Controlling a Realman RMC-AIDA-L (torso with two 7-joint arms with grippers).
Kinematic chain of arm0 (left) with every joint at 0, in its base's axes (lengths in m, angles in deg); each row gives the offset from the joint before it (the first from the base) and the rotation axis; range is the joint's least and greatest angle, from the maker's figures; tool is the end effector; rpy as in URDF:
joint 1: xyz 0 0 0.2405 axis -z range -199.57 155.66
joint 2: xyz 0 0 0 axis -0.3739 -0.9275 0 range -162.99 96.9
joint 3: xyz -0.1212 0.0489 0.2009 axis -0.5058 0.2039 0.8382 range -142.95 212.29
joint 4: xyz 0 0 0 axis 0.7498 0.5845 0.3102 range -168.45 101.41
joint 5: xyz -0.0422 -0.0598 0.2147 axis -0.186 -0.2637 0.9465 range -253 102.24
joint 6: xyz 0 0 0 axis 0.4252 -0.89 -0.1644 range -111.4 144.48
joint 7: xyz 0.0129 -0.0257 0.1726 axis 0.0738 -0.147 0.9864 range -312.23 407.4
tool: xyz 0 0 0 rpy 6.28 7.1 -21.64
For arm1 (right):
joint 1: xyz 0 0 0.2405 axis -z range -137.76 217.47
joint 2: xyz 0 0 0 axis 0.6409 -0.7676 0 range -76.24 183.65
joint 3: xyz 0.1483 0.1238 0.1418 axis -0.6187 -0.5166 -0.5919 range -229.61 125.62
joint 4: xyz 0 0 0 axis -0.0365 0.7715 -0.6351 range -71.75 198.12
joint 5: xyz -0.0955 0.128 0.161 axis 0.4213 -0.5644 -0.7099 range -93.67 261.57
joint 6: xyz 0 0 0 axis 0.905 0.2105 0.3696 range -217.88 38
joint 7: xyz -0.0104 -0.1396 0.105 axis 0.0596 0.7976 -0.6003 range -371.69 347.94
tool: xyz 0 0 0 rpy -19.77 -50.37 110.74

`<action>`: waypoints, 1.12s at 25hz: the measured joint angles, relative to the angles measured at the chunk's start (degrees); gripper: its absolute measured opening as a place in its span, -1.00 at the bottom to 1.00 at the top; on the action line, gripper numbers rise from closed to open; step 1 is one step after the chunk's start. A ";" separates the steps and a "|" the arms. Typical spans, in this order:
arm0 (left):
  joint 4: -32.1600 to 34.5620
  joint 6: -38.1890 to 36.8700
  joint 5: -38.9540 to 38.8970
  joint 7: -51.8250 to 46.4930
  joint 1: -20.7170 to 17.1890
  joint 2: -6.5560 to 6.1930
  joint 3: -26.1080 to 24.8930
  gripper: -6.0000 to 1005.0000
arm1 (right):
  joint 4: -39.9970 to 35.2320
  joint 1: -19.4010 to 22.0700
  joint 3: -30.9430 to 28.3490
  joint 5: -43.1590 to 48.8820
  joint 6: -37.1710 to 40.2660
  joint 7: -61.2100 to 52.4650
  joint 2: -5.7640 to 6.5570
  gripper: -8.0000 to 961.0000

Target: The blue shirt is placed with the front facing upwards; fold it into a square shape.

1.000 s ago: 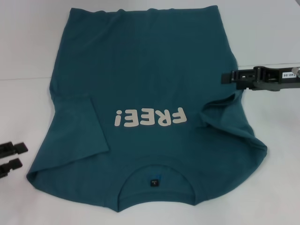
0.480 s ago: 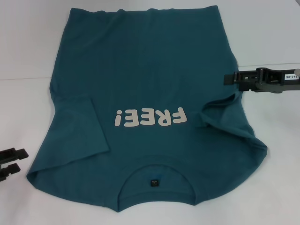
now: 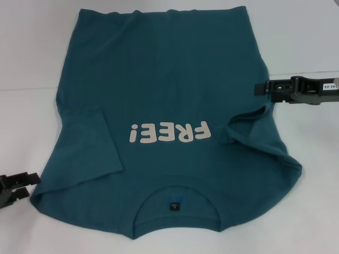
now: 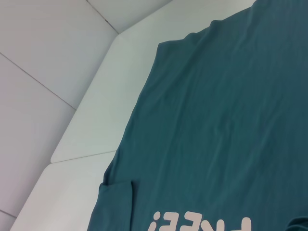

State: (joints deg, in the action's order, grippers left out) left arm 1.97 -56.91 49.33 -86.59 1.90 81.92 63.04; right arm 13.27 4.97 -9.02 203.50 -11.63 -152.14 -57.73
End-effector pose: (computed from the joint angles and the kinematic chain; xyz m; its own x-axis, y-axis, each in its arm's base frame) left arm -0.3693 0.3391 0.0275 -0.1220 0.7885 0.6028 0.9925 0.0901 0.0830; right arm 0.2435 0.4242 0.0725 0.2794 -0.7830 -0.5557 -0.9524 -0.2997 -0.0565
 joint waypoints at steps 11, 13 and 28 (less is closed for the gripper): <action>-0.50 1.37 0.54 0.01 -0.25 0.00 0.47 0.15 | 0.00 0.00 -0.52 -0.03 -0.07 0.21 -0.14 0.66; -0.84 1.64 1.16 0.02 -0.09 0.00 0.57 0.15 | 0.00 0.00 -0.70 -0.03 -0.07 0.25 -0.16 0.66; -0.64 -1.44 1.51 -0.33 0.14 0.58 1.26 0.15 | 0.00 0.00 -1.31 0.00 -0.09 0.35 -0.34 0.66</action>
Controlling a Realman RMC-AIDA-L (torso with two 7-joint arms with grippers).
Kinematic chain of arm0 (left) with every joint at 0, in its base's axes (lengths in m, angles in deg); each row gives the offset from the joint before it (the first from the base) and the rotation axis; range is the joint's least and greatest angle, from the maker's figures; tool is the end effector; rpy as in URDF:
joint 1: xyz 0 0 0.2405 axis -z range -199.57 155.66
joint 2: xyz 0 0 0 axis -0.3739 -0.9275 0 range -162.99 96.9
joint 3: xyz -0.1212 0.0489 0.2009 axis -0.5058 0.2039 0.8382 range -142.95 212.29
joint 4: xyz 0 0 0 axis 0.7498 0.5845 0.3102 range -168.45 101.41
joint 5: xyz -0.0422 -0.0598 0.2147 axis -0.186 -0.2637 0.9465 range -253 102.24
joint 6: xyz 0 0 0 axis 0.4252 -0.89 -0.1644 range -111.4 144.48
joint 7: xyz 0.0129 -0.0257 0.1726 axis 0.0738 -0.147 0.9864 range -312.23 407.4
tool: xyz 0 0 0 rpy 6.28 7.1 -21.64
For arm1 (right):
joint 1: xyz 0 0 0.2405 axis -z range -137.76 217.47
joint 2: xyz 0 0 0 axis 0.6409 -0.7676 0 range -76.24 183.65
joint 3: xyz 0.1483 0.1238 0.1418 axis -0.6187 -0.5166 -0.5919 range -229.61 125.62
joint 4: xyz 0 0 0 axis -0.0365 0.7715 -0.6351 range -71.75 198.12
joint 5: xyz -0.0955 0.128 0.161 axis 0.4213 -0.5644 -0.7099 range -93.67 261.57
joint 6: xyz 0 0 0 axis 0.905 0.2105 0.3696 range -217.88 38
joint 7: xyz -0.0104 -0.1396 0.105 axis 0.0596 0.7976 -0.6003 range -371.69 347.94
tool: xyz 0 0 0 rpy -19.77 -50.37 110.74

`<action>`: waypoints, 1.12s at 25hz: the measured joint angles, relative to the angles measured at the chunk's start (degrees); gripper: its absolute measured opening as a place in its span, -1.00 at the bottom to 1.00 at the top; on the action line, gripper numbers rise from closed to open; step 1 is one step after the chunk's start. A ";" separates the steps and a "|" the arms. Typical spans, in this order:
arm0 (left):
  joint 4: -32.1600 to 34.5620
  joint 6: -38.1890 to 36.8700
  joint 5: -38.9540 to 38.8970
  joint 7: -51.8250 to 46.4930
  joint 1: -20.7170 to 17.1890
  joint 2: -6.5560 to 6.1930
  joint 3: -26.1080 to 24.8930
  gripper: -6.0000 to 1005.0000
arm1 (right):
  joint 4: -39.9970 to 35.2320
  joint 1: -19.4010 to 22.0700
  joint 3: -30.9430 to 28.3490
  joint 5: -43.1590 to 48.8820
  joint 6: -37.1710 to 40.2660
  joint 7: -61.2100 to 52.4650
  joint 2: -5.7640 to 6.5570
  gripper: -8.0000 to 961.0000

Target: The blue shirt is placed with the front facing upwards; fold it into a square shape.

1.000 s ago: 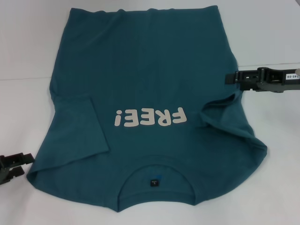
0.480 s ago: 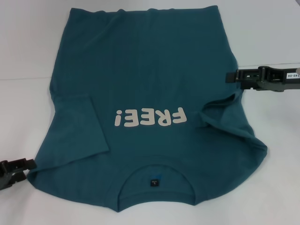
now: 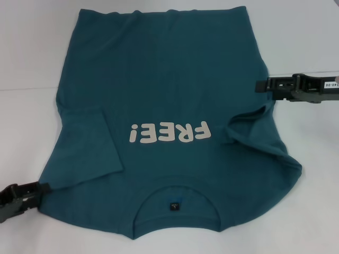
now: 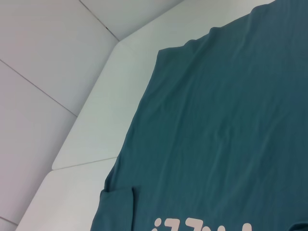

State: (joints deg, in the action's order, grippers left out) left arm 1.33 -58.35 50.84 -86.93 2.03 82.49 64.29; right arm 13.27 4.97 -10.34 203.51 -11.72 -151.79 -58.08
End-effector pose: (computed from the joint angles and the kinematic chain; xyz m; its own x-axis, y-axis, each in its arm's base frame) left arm -0.3647 0.3319 0.0133 -0.1199 0.8265 0.5501 0.9924 0.0847 0.0890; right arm 0.2443 0.4247 0.0743 0.2688 -0.7750 -0.5720 -0.9542 -0.2950 -0.0486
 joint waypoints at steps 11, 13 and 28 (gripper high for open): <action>1.42 -2.95 -0.41 -0.34 -0.33 0.04 -0.54 0.15 | 0.02 0.09 -0.10 0.07 0.01 0.08 -0.01 0.66; 1.83 -2.84 -0.64 -0.37 -0.57 0.02 -1.50 0.15 | 0.04 0.12 -0.10 0.07 -0.03 0.08 -0.02 0.66; 1.38 2.91 -0.10 0.07 0.56 0.11 -1.47 0.15 | 1.38 0.18 -0.09 0.06 -0.98 0.32 0.08 0.66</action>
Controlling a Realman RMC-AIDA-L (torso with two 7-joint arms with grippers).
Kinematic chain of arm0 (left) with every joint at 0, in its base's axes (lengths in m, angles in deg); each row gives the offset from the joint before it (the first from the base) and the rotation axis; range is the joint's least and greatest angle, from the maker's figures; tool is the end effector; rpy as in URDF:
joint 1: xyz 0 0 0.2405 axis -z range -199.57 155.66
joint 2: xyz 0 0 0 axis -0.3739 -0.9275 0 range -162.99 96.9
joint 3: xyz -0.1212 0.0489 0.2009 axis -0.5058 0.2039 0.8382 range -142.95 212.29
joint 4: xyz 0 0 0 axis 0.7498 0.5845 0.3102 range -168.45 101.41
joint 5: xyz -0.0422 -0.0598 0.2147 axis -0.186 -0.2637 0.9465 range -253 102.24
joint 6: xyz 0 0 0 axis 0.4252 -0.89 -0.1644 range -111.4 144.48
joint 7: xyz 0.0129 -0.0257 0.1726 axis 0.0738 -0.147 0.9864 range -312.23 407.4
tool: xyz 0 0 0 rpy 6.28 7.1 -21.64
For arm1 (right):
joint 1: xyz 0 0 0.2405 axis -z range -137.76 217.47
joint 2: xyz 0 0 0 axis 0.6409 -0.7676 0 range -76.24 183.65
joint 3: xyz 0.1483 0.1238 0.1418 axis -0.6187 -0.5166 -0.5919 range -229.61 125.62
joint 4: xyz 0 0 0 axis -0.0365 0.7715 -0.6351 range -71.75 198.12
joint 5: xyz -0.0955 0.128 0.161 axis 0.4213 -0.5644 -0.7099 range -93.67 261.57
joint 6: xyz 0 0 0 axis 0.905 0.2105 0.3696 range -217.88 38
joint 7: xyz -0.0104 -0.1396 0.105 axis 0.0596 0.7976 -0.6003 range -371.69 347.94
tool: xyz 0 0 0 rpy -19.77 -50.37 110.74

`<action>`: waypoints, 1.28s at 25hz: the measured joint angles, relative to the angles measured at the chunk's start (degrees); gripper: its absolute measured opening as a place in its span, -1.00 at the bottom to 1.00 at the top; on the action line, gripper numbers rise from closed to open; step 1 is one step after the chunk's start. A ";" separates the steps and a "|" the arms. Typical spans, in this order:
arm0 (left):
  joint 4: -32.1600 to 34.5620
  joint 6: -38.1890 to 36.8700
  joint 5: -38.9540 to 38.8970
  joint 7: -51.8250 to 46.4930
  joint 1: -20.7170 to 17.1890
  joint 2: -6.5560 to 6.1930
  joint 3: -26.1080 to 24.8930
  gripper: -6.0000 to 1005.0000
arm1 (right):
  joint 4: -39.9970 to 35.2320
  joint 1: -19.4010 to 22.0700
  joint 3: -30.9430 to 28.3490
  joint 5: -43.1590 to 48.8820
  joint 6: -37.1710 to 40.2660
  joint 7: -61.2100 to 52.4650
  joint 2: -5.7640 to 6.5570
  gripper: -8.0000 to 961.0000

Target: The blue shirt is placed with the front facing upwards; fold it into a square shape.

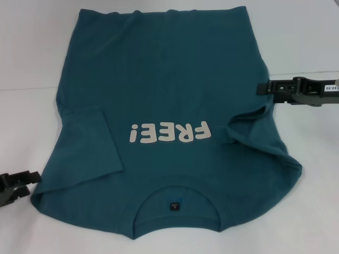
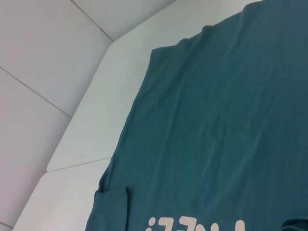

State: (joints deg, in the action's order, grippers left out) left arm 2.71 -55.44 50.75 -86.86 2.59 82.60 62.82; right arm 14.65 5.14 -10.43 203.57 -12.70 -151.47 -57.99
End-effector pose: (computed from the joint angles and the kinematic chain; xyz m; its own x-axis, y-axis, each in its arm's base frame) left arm -0.3689 0.3439 0.0255 -0.1086 0.7868 0.6076 0.9940 0.0931 0.0571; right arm 0.2508 0.4243 0.0714 0.2522 -0.7786 -0.5746 -0.9600 -0.2759 -0.0474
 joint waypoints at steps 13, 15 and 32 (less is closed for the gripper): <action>-0.12 0.08 0.09 -0.41 0.03 -0.02 3.34 0.15 | 0.20 0.00 0.00 -0.09 -0.17 0.28 0.08 0.66; -0.09 0.15 0.09 -0.45 -0.18 -0.06 3.36 0.15 | 0.20 0.00 0.00 -0.10 -0.17 0.29 0.09 0.66; 0.10 0.70 -0.01 -0.47 -0.31 -0.08 2.94 0.15 | 0.20 0.00 0.00 -0.20 -0.16 0.29 0.09 0.66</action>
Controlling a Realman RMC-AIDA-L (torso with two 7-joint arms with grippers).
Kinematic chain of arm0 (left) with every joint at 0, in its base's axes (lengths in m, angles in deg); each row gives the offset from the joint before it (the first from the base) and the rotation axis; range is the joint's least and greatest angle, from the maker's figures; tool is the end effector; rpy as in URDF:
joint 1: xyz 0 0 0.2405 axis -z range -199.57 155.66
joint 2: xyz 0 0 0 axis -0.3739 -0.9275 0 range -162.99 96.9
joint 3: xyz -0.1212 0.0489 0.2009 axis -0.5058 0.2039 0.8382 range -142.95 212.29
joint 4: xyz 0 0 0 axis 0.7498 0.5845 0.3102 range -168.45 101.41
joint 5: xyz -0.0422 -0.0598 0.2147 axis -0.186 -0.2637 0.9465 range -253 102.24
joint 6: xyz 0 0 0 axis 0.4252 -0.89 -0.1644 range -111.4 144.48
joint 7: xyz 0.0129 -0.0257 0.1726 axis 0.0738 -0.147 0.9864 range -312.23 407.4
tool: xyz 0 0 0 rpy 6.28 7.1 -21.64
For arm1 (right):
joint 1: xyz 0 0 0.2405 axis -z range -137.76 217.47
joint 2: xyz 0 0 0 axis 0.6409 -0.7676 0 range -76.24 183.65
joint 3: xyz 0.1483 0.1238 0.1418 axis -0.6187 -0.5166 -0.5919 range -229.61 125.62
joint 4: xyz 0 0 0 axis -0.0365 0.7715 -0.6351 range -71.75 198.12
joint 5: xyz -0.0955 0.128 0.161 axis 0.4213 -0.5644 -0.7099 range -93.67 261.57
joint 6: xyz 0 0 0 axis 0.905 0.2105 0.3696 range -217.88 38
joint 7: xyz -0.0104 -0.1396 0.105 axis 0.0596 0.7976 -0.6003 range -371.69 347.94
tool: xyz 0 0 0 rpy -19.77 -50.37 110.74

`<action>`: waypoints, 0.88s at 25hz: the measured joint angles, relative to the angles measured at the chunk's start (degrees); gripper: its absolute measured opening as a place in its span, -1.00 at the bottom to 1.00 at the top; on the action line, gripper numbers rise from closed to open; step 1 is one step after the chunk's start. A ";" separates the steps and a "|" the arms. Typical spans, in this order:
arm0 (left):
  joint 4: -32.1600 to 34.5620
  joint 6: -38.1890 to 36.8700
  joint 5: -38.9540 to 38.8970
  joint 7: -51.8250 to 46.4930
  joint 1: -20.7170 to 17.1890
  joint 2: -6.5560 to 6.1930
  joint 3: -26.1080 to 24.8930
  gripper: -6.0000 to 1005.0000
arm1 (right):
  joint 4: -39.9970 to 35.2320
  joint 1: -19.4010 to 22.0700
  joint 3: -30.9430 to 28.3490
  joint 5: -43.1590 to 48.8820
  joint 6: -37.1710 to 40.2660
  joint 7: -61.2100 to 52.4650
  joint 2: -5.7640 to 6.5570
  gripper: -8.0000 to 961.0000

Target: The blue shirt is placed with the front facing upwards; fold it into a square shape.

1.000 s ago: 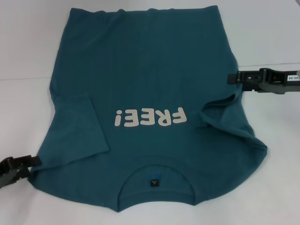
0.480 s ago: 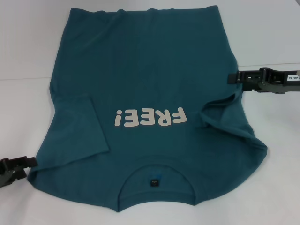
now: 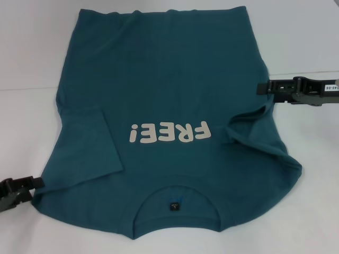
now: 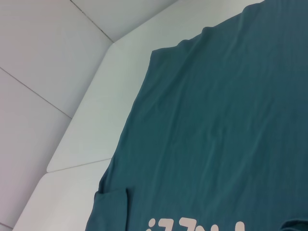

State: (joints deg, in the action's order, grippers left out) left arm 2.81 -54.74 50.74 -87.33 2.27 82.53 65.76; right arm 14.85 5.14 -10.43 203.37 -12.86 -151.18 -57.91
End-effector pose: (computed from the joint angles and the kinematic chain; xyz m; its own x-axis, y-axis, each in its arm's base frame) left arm -0.3692 0.3422 0.0200 -0.0900 0.8068 0.5840 0.9956 0.0893 0.0301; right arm 0.2512 0.4246 0.0717 0.2538 -0.7764 -0.5769 -0.9595 -0.2777 -0.0484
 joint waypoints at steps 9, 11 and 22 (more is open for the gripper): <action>-0.12 -1.76 0.06 -0.01 -0.13 -0.25 1.82 0.15 | 0.00 0.00 0.00 0.00 0.00 0.08 0.00 0.66; -0.12 -2.30 0.08 -0.04 0.01 -0.17 2.16 0.15 | 0.00 0.04 0.00 0.00 0.00 0.08 0.00 0.66; -0.21 -2.95 0.10 -0.09 1.92 0.59 2.93 0.15 | 0.00 0.16 0.00 0.02 0.00 0.09 0.00 0.66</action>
State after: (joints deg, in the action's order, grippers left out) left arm 2.60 -57.69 50.84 -87.41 4.19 83.11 68.70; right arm 14.85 5.30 -10.43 203.39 -12.86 -151.09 -57.91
